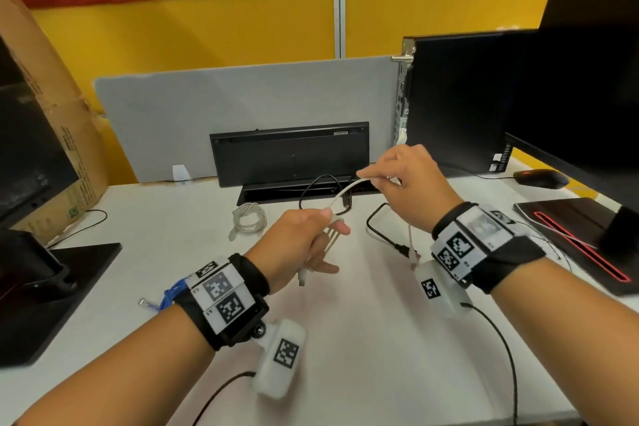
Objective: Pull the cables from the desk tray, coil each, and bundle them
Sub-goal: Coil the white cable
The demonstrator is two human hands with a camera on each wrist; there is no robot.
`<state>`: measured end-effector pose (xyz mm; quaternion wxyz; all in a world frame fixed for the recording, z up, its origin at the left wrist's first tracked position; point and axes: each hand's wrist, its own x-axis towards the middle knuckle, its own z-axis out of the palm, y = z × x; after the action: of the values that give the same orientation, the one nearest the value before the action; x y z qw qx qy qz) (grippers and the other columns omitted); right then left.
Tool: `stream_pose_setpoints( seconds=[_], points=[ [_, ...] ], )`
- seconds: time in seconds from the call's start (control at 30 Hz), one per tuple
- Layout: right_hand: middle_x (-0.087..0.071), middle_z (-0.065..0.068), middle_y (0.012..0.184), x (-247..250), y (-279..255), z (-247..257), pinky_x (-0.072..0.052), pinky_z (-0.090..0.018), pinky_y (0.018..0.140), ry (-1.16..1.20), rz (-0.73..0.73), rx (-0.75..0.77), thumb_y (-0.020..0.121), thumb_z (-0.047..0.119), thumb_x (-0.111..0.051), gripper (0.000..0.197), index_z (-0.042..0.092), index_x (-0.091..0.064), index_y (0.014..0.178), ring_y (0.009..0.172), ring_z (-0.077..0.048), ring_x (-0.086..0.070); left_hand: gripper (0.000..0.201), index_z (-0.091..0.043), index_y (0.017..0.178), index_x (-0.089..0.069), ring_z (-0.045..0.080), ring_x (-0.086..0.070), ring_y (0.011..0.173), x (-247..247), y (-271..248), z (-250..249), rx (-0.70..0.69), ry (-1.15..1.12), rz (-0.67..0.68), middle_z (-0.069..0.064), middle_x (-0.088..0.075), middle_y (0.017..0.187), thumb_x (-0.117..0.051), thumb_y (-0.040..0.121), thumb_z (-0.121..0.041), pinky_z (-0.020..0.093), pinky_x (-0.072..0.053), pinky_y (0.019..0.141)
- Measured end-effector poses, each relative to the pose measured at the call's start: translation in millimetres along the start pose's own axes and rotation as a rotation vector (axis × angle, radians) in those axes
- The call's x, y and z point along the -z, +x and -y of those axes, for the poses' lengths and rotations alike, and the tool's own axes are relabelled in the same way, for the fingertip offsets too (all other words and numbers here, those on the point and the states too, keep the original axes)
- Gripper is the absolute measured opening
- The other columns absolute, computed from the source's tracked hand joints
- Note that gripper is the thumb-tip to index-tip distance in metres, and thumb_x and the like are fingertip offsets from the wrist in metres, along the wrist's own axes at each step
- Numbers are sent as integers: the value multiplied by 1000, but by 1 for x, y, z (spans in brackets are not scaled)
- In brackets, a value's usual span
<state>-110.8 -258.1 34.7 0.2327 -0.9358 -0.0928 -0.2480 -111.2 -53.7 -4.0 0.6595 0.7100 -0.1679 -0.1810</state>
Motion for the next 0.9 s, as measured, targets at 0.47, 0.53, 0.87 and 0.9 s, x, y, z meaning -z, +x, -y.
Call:
stream_pose_setpoints(
  seconds=[0.47, 0.53, 0.87, 0.9],
  points=[
    [-61, 1, 112, -47, -32, 45, -50, -22, 85, 382, 88, -135, 90, 5, -55, 54, 20, -49, 141, 94, -10, -58, 45, -14, 59, -43, 9, -20, 33, -7, 3, 2, 14, -466, -1, -3, -26, 38, -35, 102, -27, 29, -18, 52],
    [-57, 1, 103, -49, -28, 47, -40, -12, 77, 273, -2, -107, 92, 5, -53, 44, 16, -57, 135, 89, -8, -51, 43, -12, 61, -42, 11, -23, 34, -8, 1, 0, 2, -471, 8, -2, -26, 39, -35, 102, -25, 28, -30, 52],
    [-50, 4, 83, -49, -14, 37, -31, 1, 62, 106, -110, -48, 84, 3, -64, 17, 10, -71, 70, 66, -4, -41, 43, -10, 64, -50, 12, -21, 44, -8, 13, -11, -131, -248, -146, -4, -26, 48, -43, 103, -28, 23, -31, 43],
    [-52, 6, 80, -50, -13, 37, -31, 0, 62, 142, -120, -23, 82, 8, -70, 14, 13, -70, 69, 64, -3, -44, 43, -11, 63, -50, 11, -20, 43, -7, 16, -12, -133, -234, -162, -4, -26, 48, -43, 102, -28, 21, -26, 42]
  ],
)
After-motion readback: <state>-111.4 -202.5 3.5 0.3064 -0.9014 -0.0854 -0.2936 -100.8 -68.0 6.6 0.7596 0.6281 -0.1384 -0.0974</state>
